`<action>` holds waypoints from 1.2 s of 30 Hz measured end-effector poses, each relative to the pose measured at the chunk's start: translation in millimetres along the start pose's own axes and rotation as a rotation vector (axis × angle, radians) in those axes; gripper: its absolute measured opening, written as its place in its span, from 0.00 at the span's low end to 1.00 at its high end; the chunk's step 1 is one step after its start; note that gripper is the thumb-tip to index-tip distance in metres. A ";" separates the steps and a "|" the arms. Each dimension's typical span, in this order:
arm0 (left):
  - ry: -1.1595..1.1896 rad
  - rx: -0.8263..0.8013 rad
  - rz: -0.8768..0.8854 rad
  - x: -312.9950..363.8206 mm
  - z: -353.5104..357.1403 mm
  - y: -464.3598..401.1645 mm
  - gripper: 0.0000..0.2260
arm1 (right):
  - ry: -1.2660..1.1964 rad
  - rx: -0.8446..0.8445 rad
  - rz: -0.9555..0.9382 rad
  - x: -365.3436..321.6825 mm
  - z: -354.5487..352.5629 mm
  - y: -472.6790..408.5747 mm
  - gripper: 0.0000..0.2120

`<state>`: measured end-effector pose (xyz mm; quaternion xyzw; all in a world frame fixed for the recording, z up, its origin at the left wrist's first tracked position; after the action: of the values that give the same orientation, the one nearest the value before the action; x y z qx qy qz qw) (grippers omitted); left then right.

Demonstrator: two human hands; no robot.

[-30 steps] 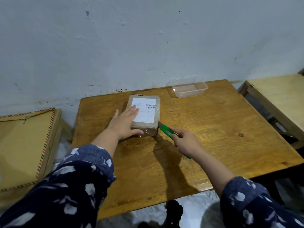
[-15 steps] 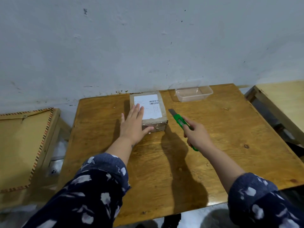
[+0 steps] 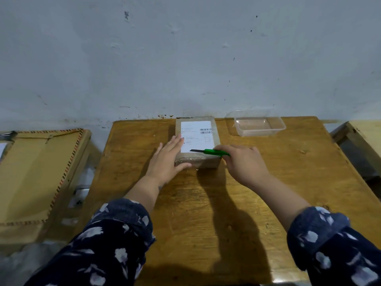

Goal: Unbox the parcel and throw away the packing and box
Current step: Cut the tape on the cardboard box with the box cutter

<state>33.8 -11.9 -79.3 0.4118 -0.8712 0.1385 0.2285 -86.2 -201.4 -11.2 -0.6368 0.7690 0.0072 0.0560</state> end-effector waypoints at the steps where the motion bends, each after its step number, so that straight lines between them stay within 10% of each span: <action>1: 0.007 -0.003 -0.004 -0.1 0.1 0.7 0.39 | 0.024 -0.004 -0.032 -4.0 0.0 -3.2 0.19; 36: -0.296 -0.121 -0.035 13.2 -3.4 -0.1 0.37 | 0.336 -0.064 -0.161 -0.6 -15.7 -9.2 0.27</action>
<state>27.5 -19.1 -69.6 0.4281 -0.8949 0.0194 0.1243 -78.3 -203.9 5.0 -0.6898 0.7136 -0.0794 -0.0930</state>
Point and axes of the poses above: each hand's wrist, its own y-axis away from the middle knuckle, its own z-axis out of the palm, x = y × z, the point moved 1 cm from there along -y, towards the middle knuckle, and after that the axes turned 7 degrees about y, right-handed, at the moved point
